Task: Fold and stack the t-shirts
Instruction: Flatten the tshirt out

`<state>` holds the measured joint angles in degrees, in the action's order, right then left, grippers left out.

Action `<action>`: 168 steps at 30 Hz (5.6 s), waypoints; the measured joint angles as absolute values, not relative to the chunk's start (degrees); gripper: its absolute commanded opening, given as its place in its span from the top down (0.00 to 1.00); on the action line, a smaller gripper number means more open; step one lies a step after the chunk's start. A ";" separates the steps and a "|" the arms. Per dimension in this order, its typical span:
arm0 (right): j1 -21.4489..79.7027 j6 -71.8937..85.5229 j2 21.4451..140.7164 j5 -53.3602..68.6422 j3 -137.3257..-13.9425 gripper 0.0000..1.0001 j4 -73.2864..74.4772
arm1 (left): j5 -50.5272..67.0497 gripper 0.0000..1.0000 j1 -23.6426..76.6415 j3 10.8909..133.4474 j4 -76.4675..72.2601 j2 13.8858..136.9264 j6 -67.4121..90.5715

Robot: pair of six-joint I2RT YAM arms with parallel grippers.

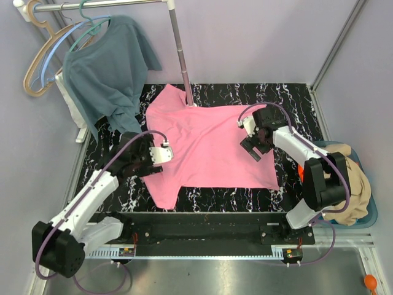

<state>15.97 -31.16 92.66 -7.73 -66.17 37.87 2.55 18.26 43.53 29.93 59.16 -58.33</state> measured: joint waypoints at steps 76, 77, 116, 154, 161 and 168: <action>18.37 -27.64 87.92 -11.07 -58.35 0.07 38.76 | 4.16 0.34 56.58 29.47 33.34 62.00 -36.29; 18.37 -27.64 87.92 -11.07 -58.35 0.07 38.79 | 4.32 0.34 56.64 29.47 33.34 62.08 -36.29; 18.37 -34.92 70.37 -9.45 -46.35 0.11 47.00 | 3.68 1.00 57.12 30.37 31.88 66.61 -36.07; 18.37 -39.64 79.09 -0.99 -39.29 0.74 43.86 | 0.93 1.00 57.12 31.68 31.51 67.96 -36.07; 18.37 -38.96 79.40 -2.37 -39.20 1.00 43.05 | 0.82 1.00 57.12 31.27 31.59 66.35 -35.70; 18.37 -37.85 75.53 -2.63 -37.63 1.00 43.83 | -0.21 1.00 57.14 30.02 32.71 59.72 -34.87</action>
<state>18.37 -37.85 75.53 -2.63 -37.63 43.83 -0.21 57.14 30.02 32.71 59.72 -34.87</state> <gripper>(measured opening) 0.010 0.013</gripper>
